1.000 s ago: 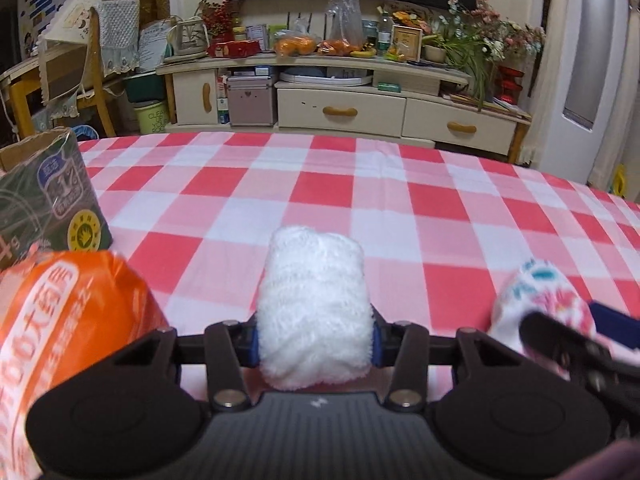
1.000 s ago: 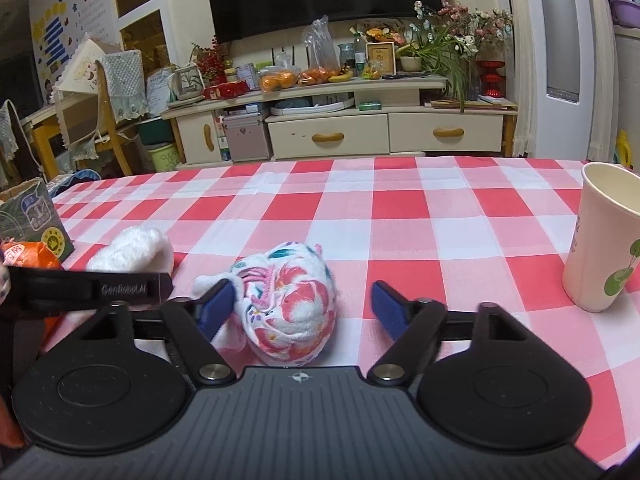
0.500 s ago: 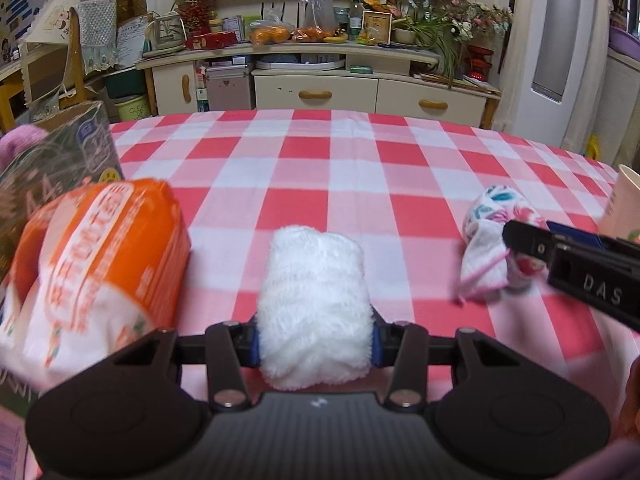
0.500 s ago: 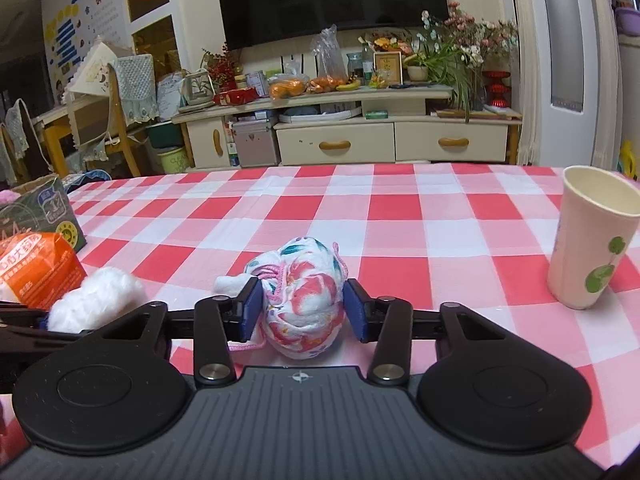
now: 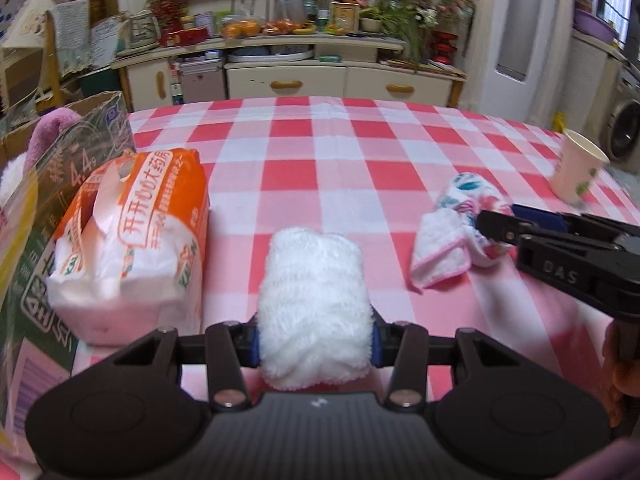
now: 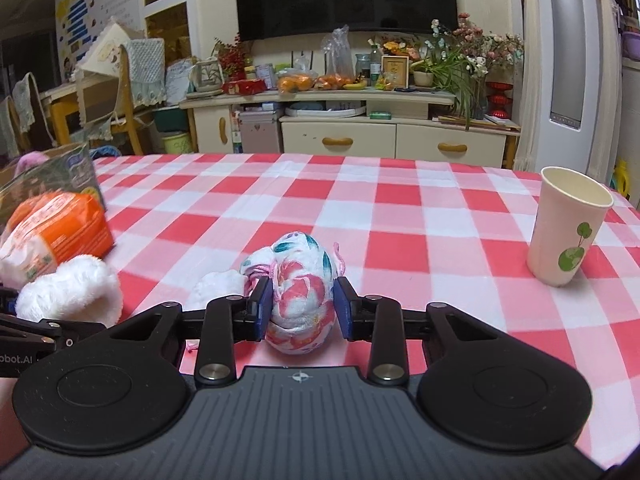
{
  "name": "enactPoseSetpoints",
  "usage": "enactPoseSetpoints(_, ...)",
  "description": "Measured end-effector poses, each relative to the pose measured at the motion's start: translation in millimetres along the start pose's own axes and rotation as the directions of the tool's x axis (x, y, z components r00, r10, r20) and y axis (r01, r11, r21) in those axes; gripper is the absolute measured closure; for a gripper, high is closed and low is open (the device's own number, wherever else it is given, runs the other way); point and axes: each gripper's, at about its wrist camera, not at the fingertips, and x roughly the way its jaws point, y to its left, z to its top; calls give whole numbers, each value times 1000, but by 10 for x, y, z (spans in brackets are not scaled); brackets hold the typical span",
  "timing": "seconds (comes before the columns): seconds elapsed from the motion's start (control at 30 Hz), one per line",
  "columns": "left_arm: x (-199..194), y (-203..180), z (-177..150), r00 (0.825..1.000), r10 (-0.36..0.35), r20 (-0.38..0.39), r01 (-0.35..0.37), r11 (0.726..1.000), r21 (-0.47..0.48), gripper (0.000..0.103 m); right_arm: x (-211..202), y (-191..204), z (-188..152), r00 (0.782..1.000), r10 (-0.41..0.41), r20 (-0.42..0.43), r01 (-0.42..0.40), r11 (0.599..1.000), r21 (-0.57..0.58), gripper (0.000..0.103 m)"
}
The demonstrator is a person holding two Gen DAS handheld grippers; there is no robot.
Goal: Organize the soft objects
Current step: 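Carry the towel roll and floral bundle over the cardboard box with both tools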
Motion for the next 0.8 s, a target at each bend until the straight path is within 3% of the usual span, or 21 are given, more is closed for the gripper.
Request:
enactPoseSetpoints(0.3, -168, 49, -211, 994, -106, -24, 106, 994, 9, 58, -485, 242, -247, 994, 92, -66, -91, 996, 9, 62)
enactPoseSetpoints(0.53, -254, 39, -393, 984, -171, -49, 173, 984, 39, 58, -838, 443, -422, 990, 103, -98, -103, 995, 14, 59)
enactPoseSetpoints(0.63, -274, 26, -436, 980, -193, -54, 196, 980, 48, 58, -902, 475, -450, 992, 88, -95, -85, 996, 30, 51)
enactPoseSetpoints(0.7, -283, 14, -453, 977, -204, -56, 207, 977, 56, 58, -881, 478, -454, 994, 68, -90, -66, 997, 29, 33)
enactPoseSetpoints(0.8, -288, 21, -463, 978, -201, -50, 204, 977, 62, 59, -821, 446, -466, 995, 49, -87, -45, 998, 53, 21)
